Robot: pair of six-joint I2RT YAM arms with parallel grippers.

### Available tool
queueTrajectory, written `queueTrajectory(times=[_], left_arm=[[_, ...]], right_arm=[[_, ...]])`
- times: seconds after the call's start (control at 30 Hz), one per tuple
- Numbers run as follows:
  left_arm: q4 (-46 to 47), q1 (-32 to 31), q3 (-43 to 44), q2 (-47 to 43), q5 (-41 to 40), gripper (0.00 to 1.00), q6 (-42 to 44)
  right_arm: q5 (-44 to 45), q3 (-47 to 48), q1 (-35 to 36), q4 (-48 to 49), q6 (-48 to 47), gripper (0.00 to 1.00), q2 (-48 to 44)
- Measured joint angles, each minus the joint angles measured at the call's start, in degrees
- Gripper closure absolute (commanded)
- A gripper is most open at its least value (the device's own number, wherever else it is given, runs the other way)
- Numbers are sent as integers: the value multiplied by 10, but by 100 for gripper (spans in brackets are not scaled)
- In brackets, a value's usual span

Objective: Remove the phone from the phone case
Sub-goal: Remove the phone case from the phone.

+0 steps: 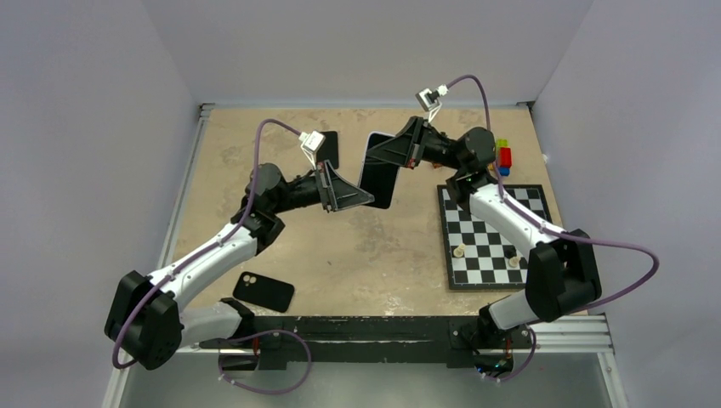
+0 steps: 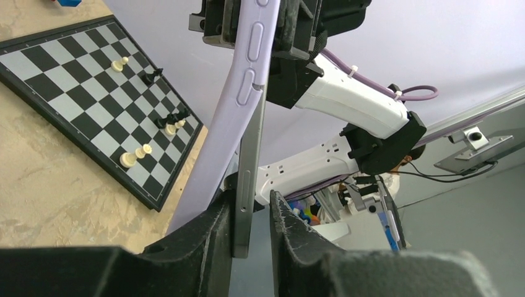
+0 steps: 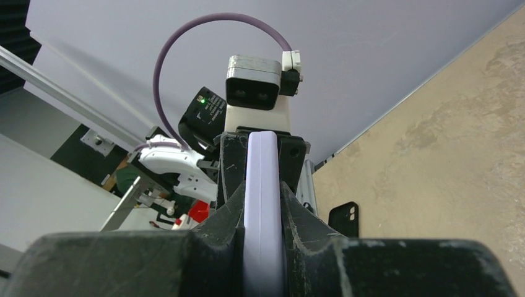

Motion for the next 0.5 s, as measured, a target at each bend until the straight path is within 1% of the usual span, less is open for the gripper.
queueTrajectory(times=[0.1, 0.2, 0.23, 0.27, 0.3, 0.33, 0.4, 0.43, 0.5], left_arm=[[-3, -7, 0, -1, -12, 79, 1], [-10, -8, 0, -2, -22, 98, 6], [-9, -7, 0, -2, -22, 100, 11], [-9, -8, 0, -4, -22, 100, 14], [-14, -9, 0, -8, -26, 100, 16], [-20, -9, 0, -11, -30, 100, 16], [-35, -13, 0, -20, -57, 100, 16], [-45, -13, 0, -25, -67, 100, 17], [-72, -9, 0, -41, -99, 100, 20]], right_arm=[[10, 0, 9, 0, -2, 100, 0], [18, 0, 11, -3, -4, 100, 0], [20, 0, 12, -9, -5, 87, 0], [21, 0, 12, -17, -5, 70, 0], [22, 0, 12, -26, -6, 56, 0], [24, 1, 13, -36, -14, 44, -3], [24, 1, 18, -68, -39, 24, -9], [25, 1, 22, -90, -55, 20, -16], [28, -4, 22, -127, -79, 17, -31]])
